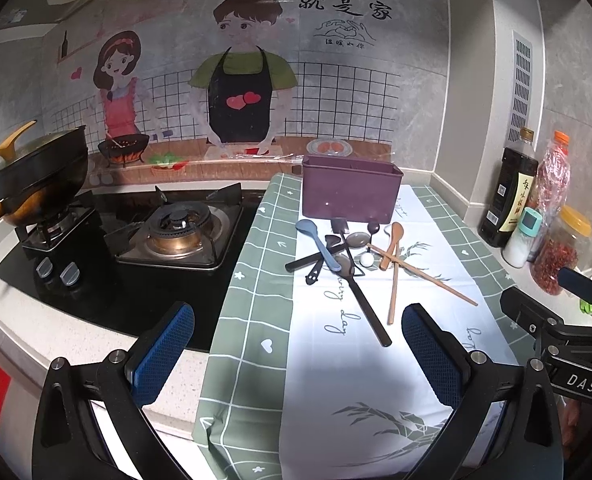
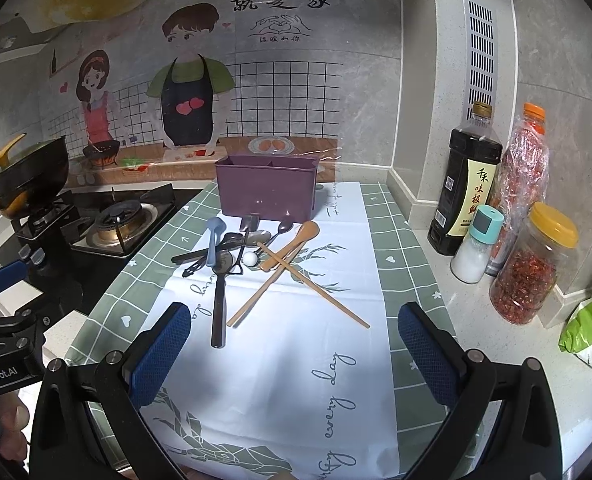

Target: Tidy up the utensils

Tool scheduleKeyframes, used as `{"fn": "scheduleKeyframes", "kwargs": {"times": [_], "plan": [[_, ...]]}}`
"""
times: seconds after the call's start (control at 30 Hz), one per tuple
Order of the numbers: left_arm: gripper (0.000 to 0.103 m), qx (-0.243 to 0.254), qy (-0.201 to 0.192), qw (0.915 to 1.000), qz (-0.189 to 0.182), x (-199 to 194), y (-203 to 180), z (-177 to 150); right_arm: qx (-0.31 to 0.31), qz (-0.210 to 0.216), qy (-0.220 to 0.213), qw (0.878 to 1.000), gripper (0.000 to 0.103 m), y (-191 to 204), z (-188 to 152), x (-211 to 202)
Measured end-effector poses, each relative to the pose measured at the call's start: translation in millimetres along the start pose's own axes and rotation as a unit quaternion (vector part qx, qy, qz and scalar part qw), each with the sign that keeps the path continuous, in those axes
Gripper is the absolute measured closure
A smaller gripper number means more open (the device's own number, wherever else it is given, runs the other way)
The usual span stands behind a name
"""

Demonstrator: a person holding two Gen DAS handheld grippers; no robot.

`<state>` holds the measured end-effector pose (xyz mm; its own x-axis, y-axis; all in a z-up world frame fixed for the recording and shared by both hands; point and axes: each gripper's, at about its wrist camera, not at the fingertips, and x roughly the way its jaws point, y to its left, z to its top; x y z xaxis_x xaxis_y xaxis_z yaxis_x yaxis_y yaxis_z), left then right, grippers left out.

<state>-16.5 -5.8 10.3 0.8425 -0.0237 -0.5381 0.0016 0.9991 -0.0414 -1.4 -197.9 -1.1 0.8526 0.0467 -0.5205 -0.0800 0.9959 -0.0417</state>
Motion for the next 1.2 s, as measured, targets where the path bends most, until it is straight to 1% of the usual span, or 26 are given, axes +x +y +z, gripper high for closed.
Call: {"fn": "scheduleKeyframes", "kwargs": {"times": [1.2], "plan": [[0.0,0.007,0.007,0.9999,-0.006,0.6,-9.0,1.2,0.01,0.004,0.004,1.0,0.0,-1.9,-2.6,0.5]]}}
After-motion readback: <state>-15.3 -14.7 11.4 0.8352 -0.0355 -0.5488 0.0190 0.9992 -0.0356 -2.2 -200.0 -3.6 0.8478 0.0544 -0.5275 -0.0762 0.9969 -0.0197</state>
